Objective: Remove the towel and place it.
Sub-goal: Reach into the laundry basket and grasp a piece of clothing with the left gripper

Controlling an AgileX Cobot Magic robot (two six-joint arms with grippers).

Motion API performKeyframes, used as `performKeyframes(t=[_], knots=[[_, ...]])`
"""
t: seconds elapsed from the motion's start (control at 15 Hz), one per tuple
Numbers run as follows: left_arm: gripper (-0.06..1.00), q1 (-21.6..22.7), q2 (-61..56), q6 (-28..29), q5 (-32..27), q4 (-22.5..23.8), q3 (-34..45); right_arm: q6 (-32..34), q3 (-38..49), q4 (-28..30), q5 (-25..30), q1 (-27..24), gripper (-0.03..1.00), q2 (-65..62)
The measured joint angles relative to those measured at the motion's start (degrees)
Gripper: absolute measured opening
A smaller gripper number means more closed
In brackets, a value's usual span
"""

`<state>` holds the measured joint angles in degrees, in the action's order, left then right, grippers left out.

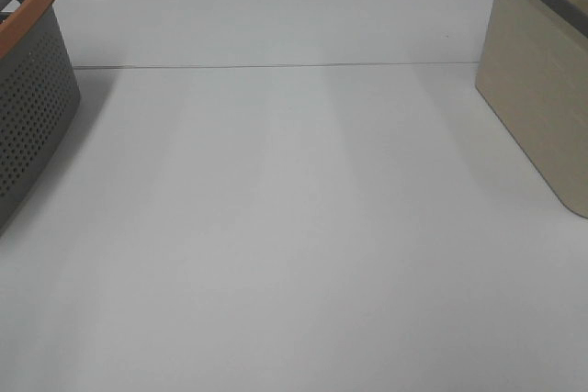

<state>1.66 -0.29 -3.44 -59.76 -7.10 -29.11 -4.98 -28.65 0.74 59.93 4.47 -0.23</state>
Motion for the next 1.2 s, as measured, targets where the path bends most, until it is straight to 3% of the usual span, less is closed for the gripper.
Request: performKeyframes(t=[0.73,1.2], knots=[[0.91,0.00,0.00,0.00,0.00,0.00,-0.17,0.00,0.00,0.00,0.00,0.00,0.76,0.00],[0.91,0.00,0.17,1.66,2.69,2.52,-2.64,0.00,0.00,0.00,0.00,0.00,0.76,0.00]])
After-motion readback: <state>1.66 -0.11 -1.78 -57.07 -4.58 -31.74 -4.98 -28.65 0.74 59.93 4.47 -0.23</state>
